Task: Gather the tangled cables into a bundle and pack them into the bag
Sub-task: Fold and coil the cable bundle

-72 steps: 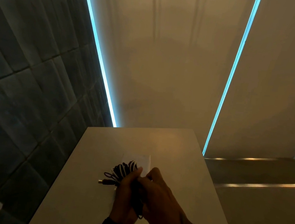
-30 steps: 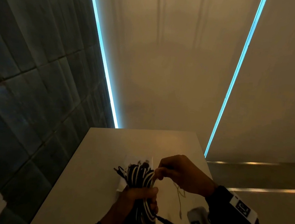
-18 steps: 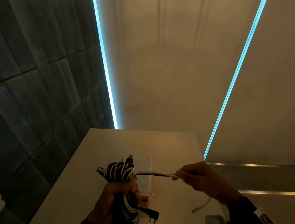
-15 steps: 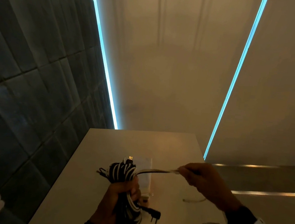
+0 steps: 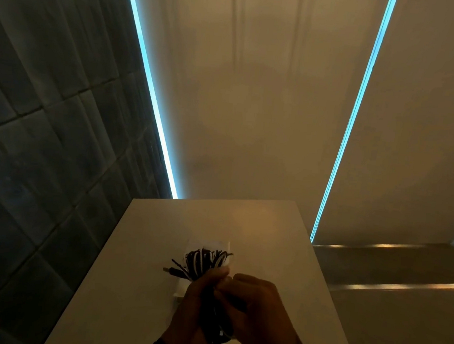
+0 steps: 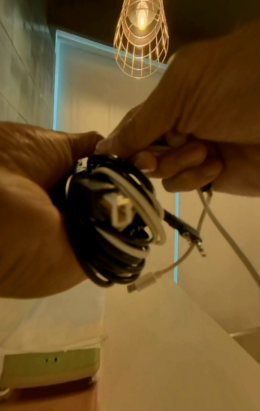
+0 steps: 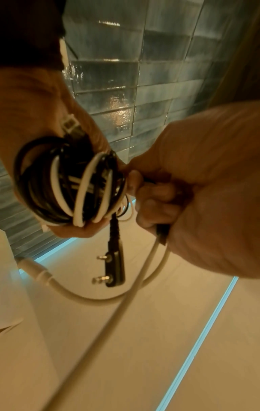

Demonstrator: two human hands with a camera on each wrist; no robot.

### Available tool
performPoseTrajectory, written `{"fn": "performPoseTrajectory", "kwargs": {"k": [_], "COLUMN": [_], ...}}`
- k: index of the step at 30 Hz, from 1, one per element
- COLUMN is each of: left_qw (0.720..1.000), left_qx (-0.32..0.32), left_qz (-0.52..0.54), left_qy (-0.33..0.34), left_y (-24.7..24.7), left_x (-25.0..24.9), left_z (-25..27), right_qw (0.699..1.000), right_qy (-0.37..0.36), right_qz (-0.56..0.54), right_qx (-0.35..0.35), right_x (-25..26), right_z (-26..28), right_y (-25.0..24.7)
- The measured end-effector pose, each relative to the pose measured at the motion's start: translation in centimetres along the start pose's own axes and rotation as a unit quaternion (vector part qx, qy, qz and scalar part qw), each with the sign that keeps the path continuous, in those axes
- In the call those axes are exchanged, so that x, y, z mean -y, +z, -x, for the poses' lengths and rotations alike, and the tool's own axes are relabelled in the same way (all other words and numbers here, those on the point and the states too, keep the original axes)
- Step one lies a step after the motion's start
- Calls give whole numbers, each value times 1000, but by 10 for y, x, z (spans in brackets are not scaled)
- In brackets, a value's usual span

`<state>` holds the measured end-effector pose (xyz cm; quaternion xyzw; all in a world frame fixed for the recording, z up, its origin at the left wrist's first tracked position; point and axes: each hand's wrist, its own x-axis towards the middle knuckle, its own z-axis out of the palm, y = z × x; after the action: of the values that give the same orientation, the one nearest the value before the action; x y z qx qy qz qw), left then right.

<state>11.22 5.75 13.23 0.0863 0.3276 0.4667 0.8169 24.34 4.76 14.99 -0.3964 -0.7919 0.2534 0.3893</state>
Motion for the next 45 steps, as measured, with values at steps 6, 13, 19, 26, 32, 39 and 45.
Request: {"fn": "performPoseTrajectory", "kwargs": {"k": [6,13,19,26,32,39,45], "left_qw": [1000,990,977,984,986,958,978], "left_qx": [-6,-135,-155,-57,43,-3,15], "left_qz": [-4,-20,-27,-56,-147,-277,-202], "left_qy": [-21,45,144,156,66,76,39], "left_y": [2,0,-25,-8,1,-4,-2], "left_x": [-3,1,-35,-52,-42,-22,-10], "left_z": [7,-9,-19,1,23,13,22], "right_qw": [999,993,985,845,861,915,914], "right_qy": [21,74,153,294,301,193,187], "right_qz": [-12,55,-16,-361,-192,-140,-205], "right_qx": [38,76,83,263,363,326,298], "right_x": [2,-1,3,-1,-31,-14,-17], "right_z": [-5,-5,10,8,-21,-60,-66], "right_y": [-5,5,-6,-23,-41,-62,-56]}}
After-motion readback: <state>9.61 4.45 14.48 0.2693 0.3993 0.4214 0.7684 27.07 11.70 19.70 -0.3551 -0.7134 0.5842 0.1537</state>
